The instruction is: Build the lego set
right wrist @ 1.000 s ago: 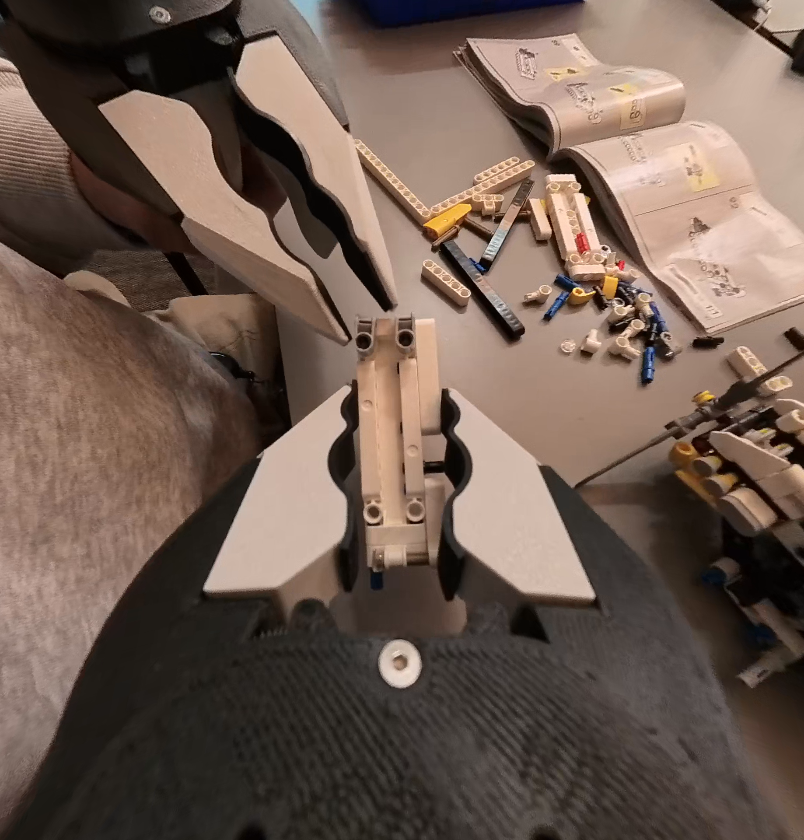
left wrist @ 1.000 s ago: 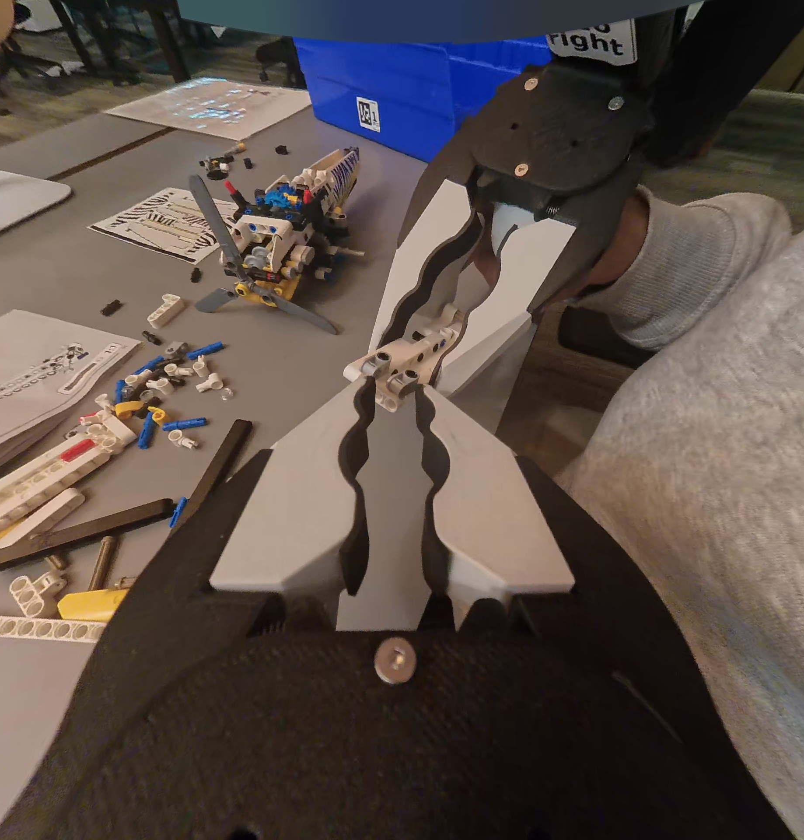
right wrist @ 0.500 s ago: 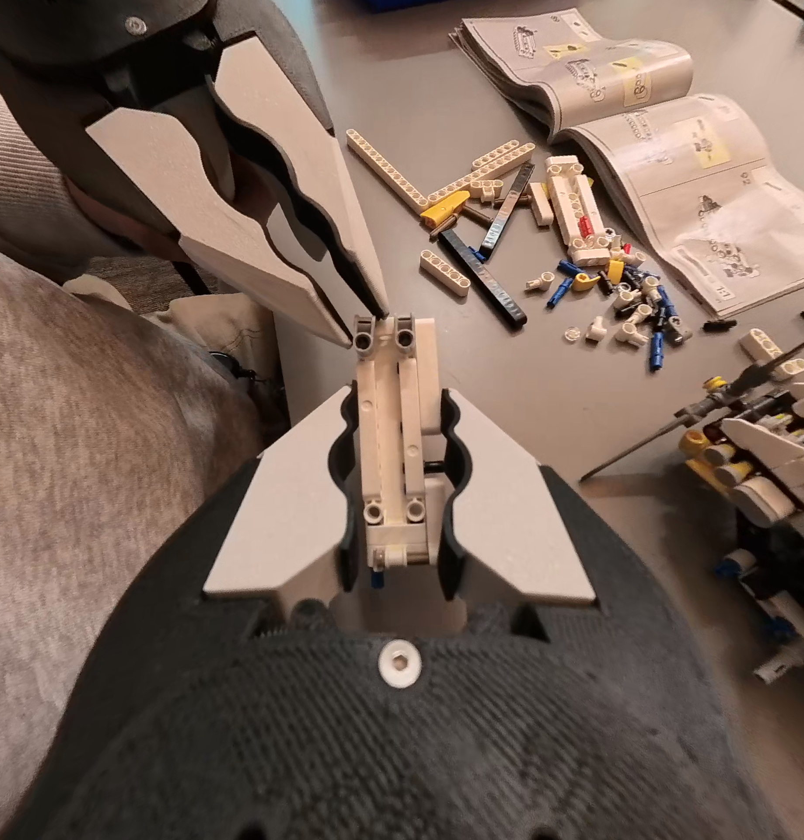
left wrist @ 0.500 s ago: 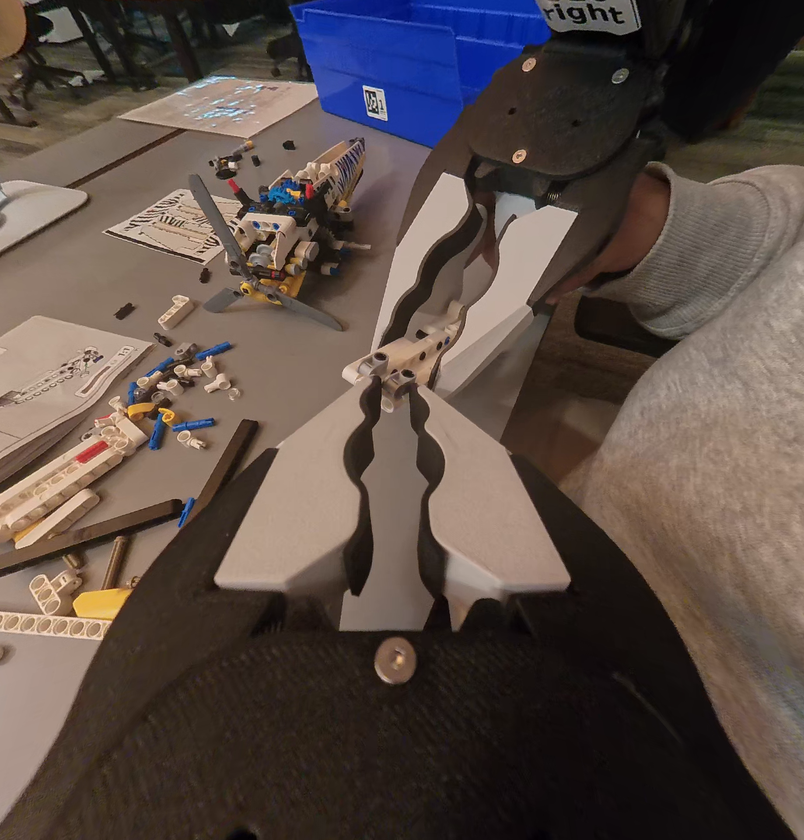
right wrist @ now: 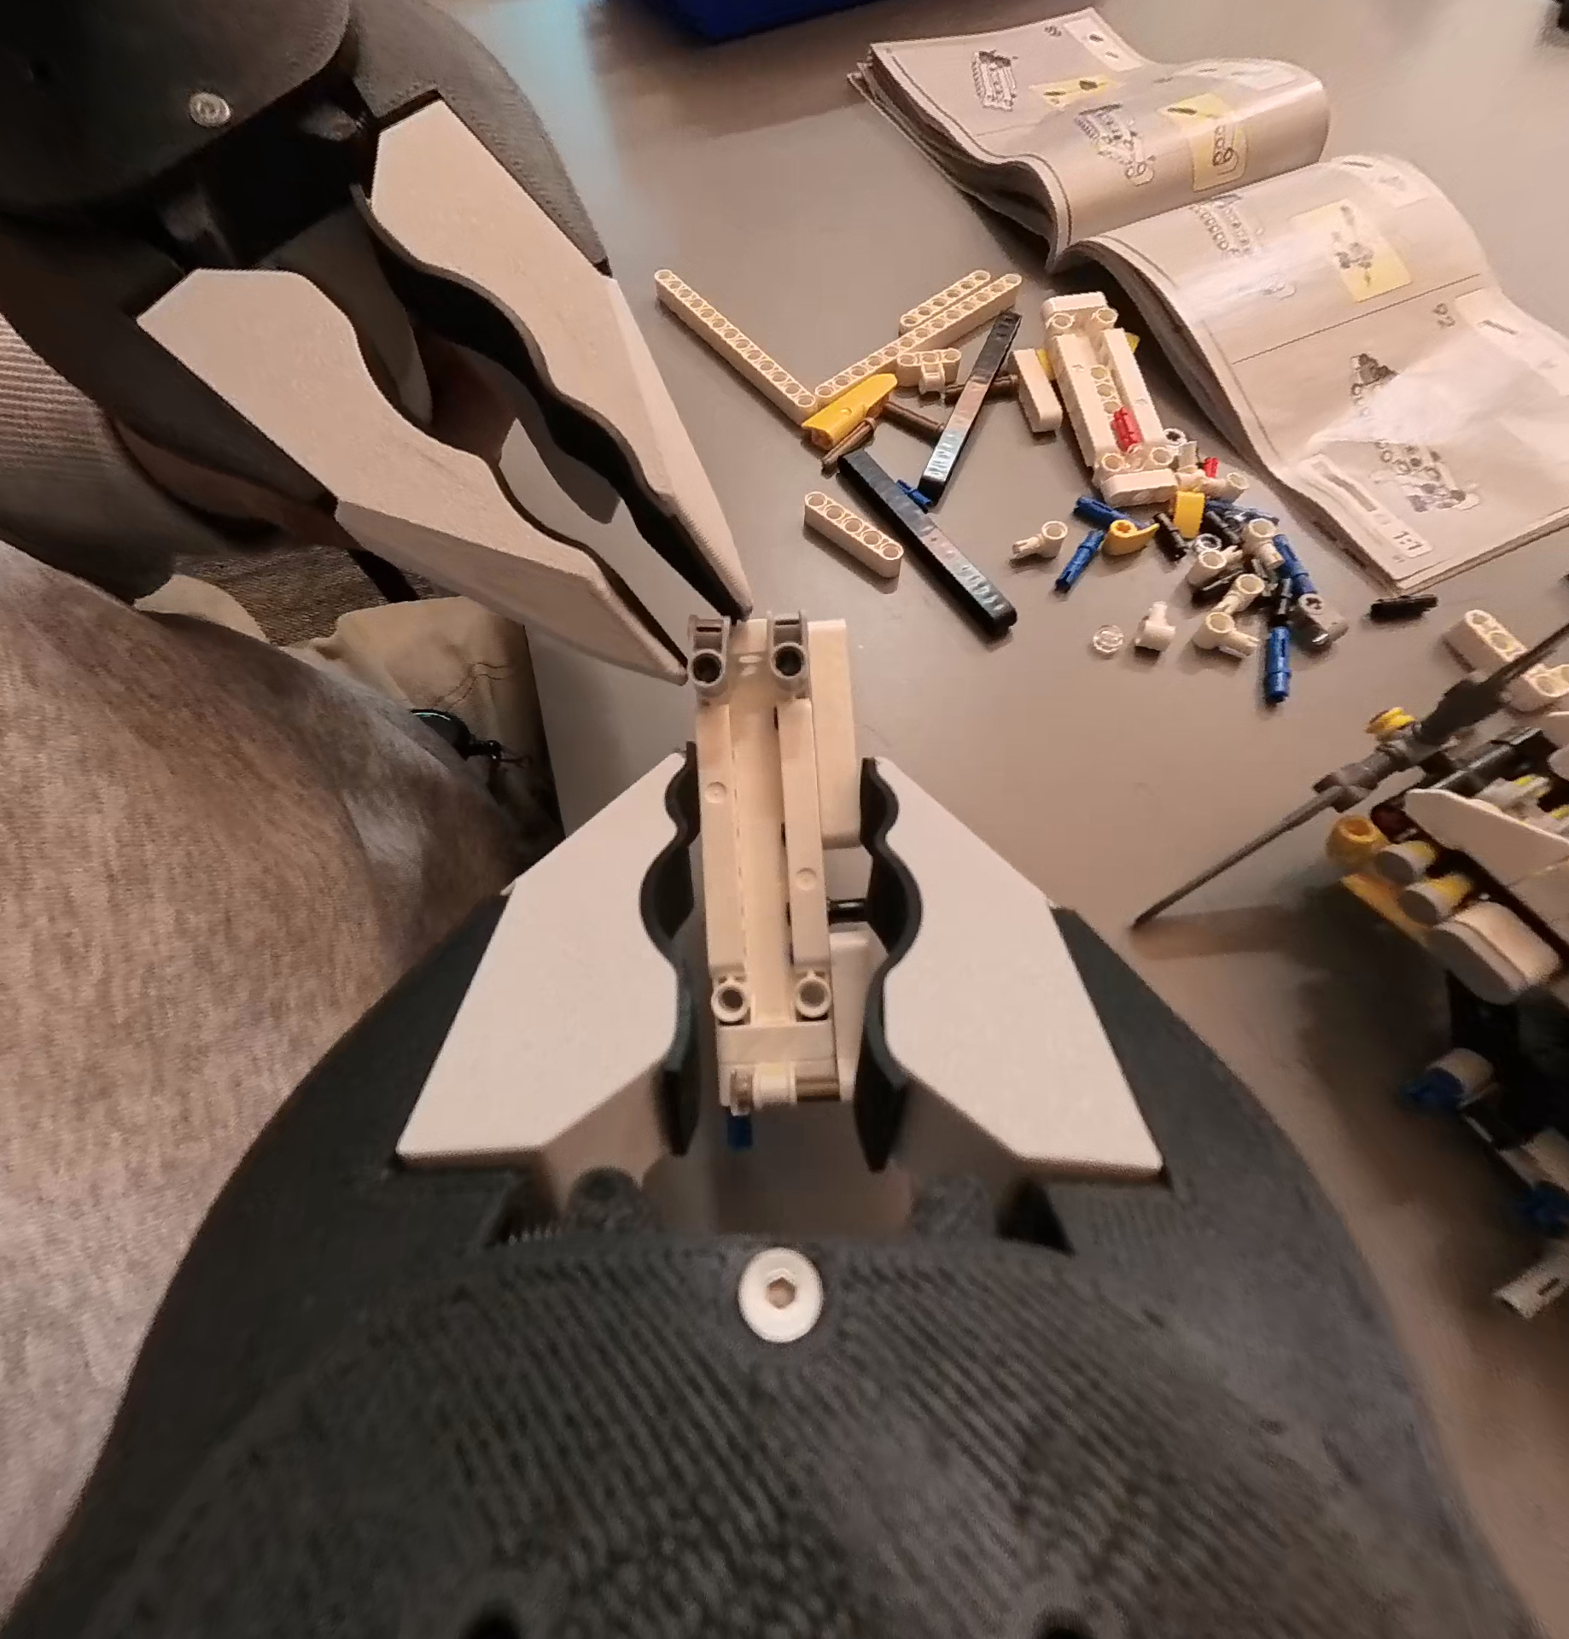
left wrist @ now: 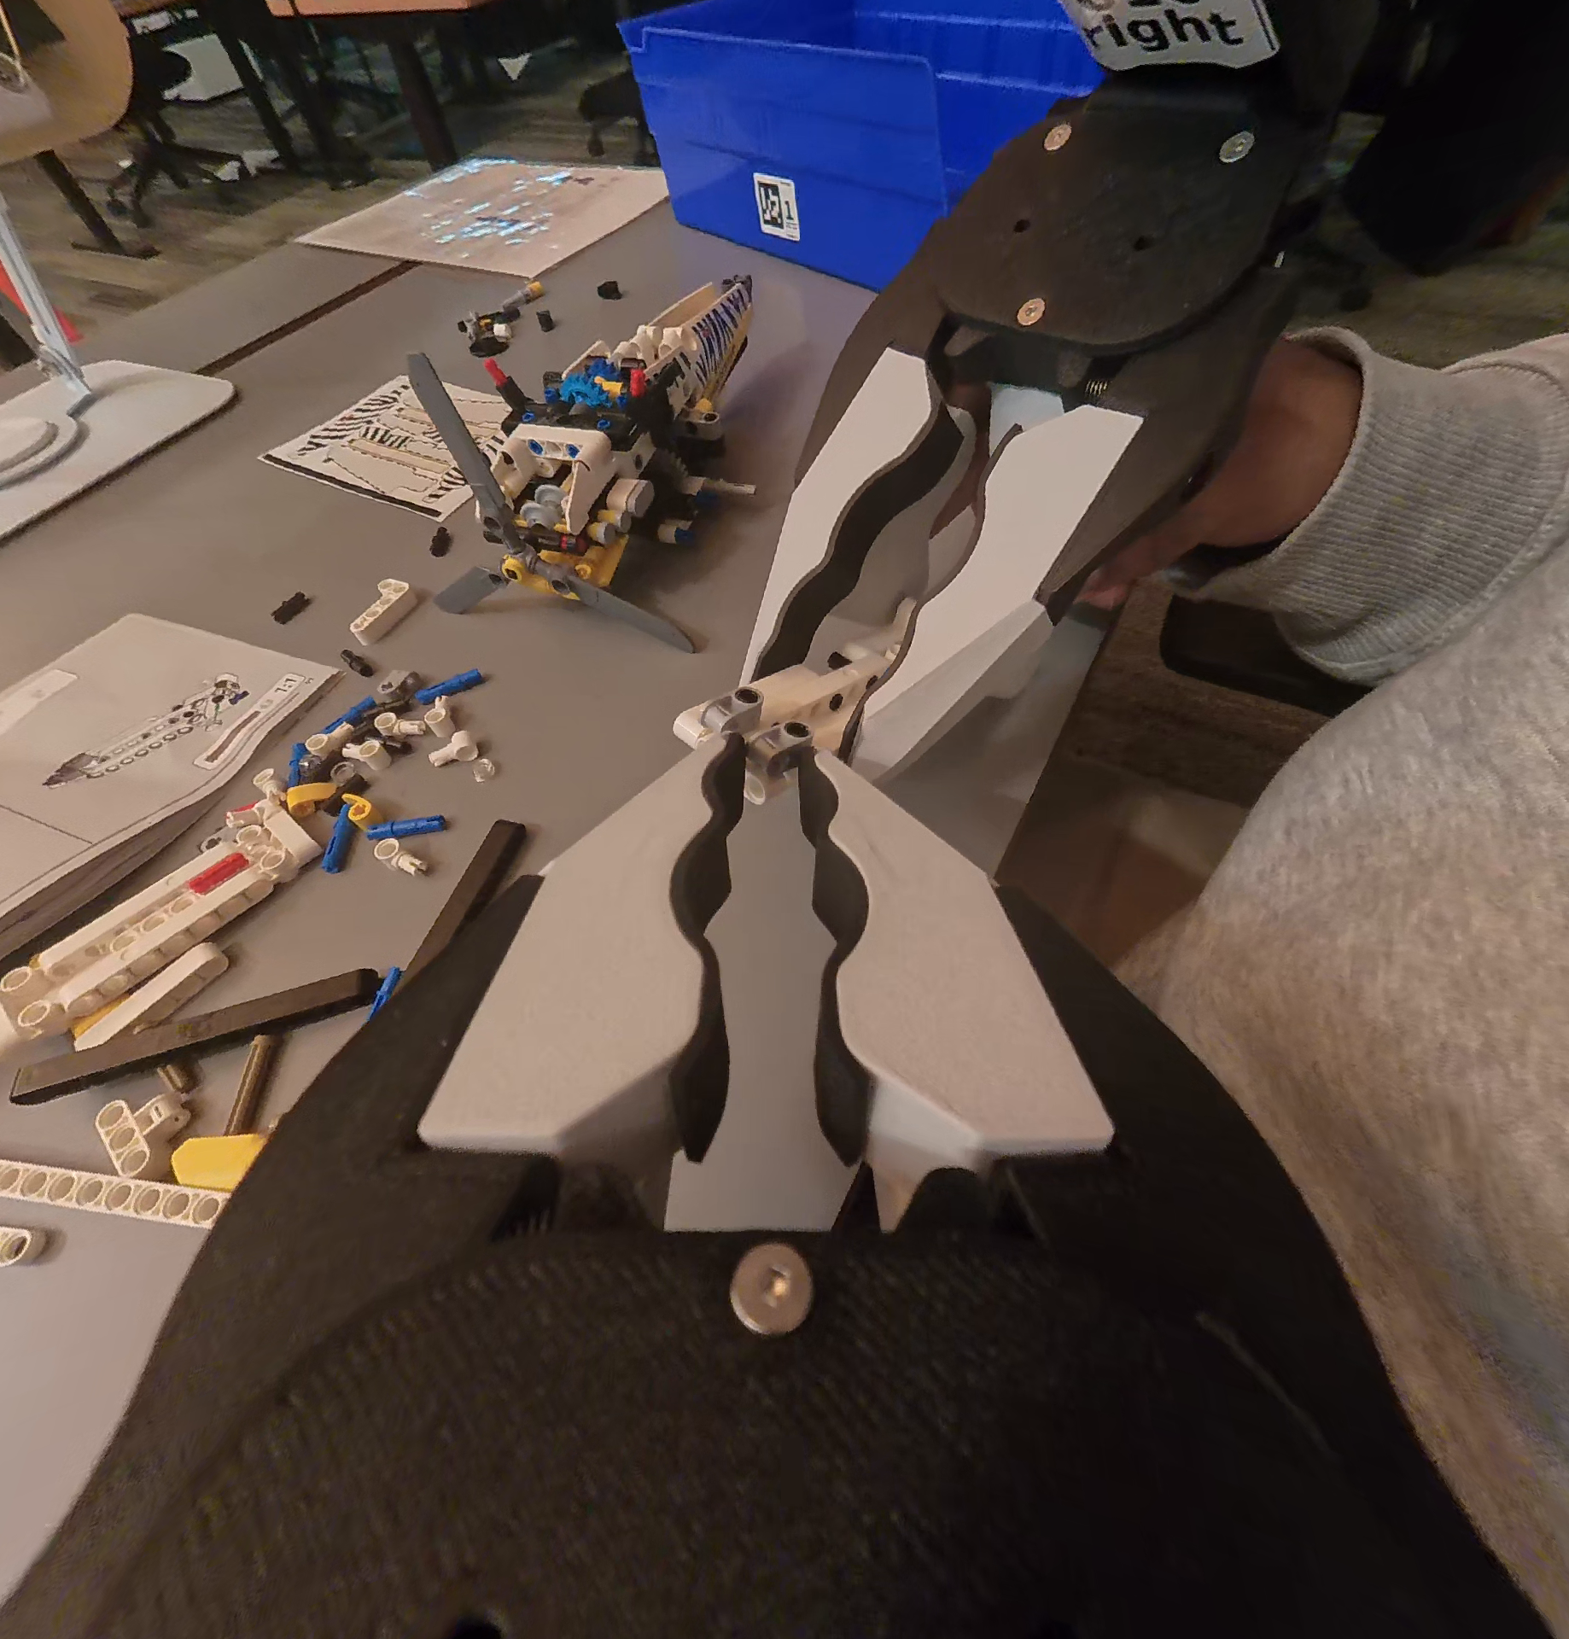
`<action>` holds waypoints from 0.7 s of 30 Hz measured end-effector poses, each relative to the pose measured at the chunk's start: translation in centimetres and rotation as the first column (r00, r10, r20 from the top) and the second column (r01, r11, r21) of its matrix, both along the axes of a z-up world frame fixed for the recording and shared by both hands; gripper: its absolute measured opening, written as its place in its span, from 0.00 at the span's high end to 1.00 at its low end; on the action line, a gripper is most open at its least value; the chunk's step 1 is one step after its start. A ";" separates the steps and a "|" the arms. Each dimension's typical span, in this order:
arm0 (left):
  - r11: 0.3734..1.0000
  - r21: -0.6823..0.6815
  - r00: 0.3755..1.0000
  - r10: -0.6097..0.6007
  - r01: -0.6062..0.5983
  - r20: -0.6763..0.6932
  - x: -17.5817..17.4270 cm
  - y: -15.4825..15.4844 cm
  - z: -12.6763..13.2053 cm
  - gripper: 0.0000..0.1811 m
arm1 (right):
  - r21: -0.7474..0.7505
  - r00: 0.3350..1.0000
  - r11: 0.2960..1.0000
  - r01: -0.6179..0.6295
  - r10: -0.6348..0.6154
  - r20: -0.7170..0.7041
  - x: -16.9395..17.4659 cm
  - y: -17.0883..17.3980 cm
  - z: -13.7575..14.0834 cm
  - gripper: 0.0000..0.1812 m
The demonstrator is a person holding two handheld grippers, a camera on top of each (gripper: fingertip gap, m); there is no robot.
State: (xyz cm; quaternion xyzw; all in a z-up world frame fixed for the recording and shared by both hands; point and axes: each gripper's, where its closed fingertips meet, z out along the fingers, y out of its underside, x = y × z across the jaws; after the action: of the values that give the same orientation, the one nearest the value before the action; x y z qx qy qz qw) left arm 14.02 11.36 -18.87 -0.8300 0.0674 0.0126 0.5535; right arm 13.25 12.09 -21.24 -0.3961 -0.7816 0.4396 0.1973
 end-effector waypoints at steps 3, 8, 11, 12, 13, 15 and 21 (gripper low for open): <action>1.000 0.002 1.000 0.010 -0.010 -0.002 -0.1 0.1 0.0 0.94 | -0.007 1.000 1.000 0.006 -0.006 0.004 -0.1 0.1 0.0 0.81; 1.000 0.001 1.000 0.019 -0.019 -0.004 -0.1 0.1 0.0 0.94 | -0.019 1.000 1.000 0.013 -0.012 0.011 -0.1 0.1 -0.1 0.81; 1.000 0.001 1.000 0.022 -0.022 -0.006 -0.2 0.1 0.0 0.94 | -0.022 1.000 1.000 0.016 -0.016 0.013 -0.1 0.1 -0.1 0.81; 1.000 0.001 1.000 0.023 -0.023 -0.006 -0.2 0.2 -0.1 0.94 | -0.023 1.000 1.000 0.016 -0.016 0.013 -0.1 0.1 -0.1 0.81; 1.000 0.000 1.000 0.024 -0.024 -0.007 -0.2 0.2 -0.1 0.94 | -0.023 1.000 1.000 0.017 -0.017 0.014 -0.1 0.1 -0.1 0.81; 1.000 0.000 1.000 0.025 -0.025 -0.006 -0.2 0.2 -0.1 0.94 | -0.022 1.000 1.000 0.017 -0.017 0.014 -0.1 0.2 -0.1 0.81; 0.998 0.009 0.988 0.052 -0.054 0.148 -0.6 0.6 -0.2 0.90 | -0.004 1.000 1.000 0.028 -0.028 0.008 -0.2 0.5 -0.3 0.81</action>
State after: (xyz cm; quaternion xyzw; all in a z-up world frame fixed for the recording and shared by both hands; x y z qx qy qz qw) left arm 13.40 11.94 -19.06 -0.8265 0.0040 -0.0337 0.5620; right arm 13.03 12.63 -21.59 -0.4092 -0.7759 0.4368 0.1993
